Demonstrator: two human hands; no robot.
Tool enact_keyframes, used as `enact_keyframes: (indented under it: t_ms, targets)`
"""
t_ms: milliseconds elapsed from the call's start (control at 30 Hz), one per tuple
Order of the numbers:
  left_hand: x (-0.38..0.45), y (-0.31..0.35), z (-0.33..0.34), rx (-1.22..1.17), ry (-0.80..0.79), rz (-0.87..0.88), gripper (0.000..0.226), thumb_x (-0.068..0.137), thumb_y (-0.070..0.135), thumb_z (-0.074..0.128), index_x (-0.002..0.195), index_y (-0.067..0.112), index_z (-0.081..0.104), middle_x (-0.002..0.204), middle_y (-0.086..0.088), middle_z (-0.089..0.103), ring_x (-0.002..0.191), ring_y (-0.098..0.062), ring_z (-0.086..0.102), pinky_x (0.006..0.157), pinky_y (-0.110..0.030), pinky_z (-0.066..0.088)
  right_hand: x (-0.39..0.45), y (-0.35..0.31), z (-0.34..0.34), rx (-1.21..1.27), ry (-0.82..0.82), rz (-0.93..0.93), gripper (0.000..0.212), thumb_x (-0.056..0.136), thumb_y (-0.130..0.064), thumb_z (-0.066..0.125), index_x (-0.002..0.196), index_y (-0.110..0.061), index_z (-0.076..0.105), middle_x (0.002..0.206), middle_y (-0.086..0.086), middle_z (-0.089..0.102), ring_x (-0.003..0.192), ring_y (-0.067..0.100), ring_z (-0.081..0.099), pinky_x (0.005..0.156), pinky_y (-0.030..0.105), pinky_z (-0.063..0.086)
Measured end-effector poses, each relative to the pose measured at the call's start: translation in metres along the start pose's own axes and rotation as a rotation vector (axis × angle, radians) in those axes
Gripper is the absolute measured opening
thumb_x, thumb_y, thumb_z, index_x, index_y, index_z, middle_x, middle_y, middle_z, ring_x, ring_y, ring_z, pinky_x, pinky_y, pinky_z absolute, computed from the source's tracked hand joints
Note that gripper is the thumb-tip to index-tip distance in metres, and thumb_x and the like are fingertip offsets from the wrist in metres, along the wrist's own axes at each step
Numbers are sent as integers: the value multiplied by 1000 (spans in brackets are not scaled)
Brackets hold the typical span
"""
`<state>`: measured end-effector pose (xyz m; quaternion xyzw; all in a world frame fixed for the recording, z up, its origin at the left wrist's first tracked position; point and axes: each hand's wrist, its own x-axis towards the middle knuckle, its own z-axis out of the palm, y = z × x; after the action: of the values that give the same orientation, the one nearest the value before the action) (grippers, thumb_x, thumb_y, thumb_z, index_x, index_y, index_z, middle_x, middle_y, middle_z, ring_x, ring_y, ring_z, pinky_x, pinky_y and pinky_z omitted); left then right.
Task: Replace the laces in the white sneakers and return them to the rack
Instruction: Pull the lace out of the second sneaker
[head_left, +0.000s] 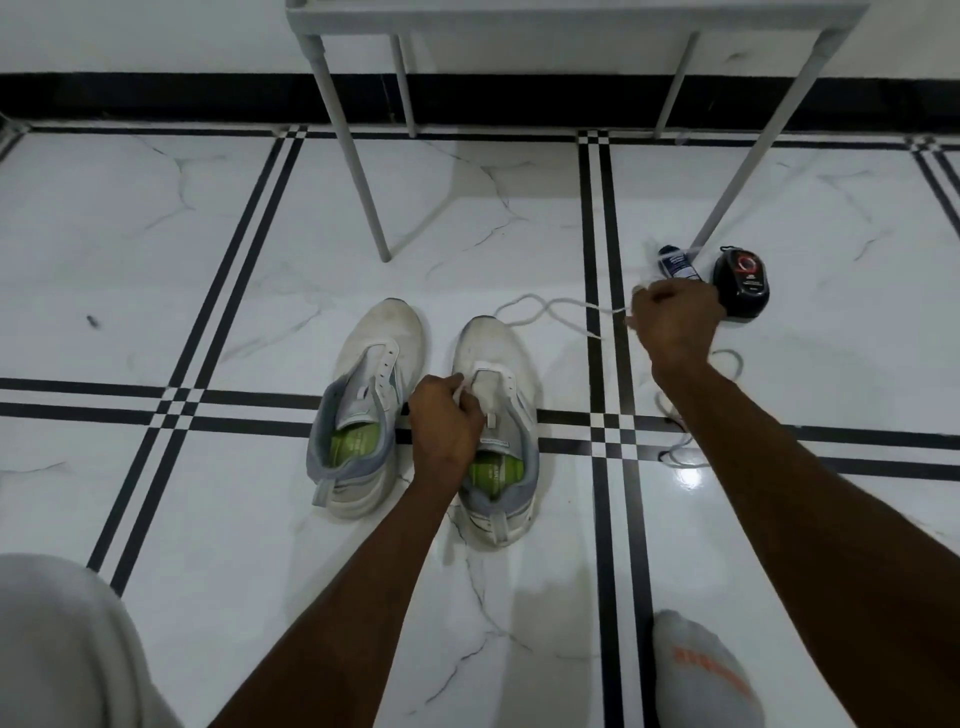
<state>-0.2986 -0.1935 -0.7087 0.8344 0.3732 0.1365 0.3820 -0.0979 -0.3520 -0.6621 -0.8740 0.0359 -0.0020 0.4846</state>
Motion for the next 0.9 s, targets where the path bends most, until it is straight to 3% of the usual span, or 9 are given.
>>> enact_keyframes:
  t_ms: [133, 233, 333, 400, 500, 600, 700, 800, 900]
  targets:
    - [0, 14, -1, 92, 30, 34, 32, 87, 11, 64, 118, 6, 71, 107, -14, 69, 98, -31, 66, 79, -25, 44, -32, -12, -1, 55, -336, 16, 11, 85, -8, 76, 76, -14, 73, 80, 12, 74, 64, 22, 73, 63, 39, 63]
    - [7, 27, 5, 183, 21, 105, 51, 83, 23, 70, 132, 11, 60, 119, -12, 62, 112, -34, 55, 93, -42, 45, -33, -16, -13, -20, -468, -12, 8, 85, -12, 77, 89, -7, 74, 84, 10, 74, 68, 17, 71, 63, 33, 63]
    - [24, 44, 22, 79, -133, 291, 74, 76, 26, 78, 142, 8, 50, 135, -12, 57, 127, -34, 48, 109, -40, 29, -27, -31, -36, -180, -607, -114, 14, 87, -19, 76, 95, -7, 74, 89, 6, 74, 78, 18, 72, 66, 28, 60]
    - [35, 59, 37, 57, -253, 363, 86, 73, 30, 85, 147, 9, 45, 146, -11, 52, 136, -31, 43, 116, -44, 22, -27, -45, -58, -136, -709, -127, 15, 89, -18, 74, 99, -7, 72, 88, 8, 74, 80, 18, 71, 69, 32, 61]
    - [55, 78, 69, 57, -354, 475, 86, 68, 46, 81, 140, 7, 53, 141, -13, 55, 135, -33, 46, 115, -51, 27, -28, -69, -102, -52, -801, -190, 13, 92, -19, 70, 103, -11, 72, 89, 4, 75, 82, 12, 71, 67, 24, 57]
    - [67, 90, 104, 136, -353, 615, 46, 72, 44, 72, 105, 13, 71, 109, -9, 68, 110, -35, 63, 100, -55, 44, -19, -86, -148, 33, -780, -259, 16, 92, -22, 67, 105, -14, 71, 96, 4, 74, 89, 19, 70, 76, 30, 56]
    - [72, 90, 117, 364, -366, 650, 13, 84, 25, 66, 85, 14, 74, 93, -9, 69, 96, -33, 66, 91, -41, 45, -1, -95, -191, 257, -602, -252, 15, 94, -20, 62, 106, -15, 68, 98, 1, 73, 90, 19, 66, 81, 34, 54]
    - [77, 83, 113, 496, -349, 424, 16, 92, 20, 60, 96, 10, 72, 102, -13, 66, 101, -34, 62, 81, -34, 39, 22, -86, -219, 363, -359, -239, 13, 95, -14, 63, 107, -13, 67, 94, -3, 74, 88, 12, 65, 78, 30, 53]
    - [71, 112, 102, 157, -345, 183, 12, 94, 10, 62, 91, 1, 70, 91, -13, 69, 86, -28, 65, 74, -35, 48, 35, -55, -207, 263, -297, -173, 15, 93, -14, 68, 106, -8, 69, 95, 6, 74, 84, 13, 65, 75, 31, 52]
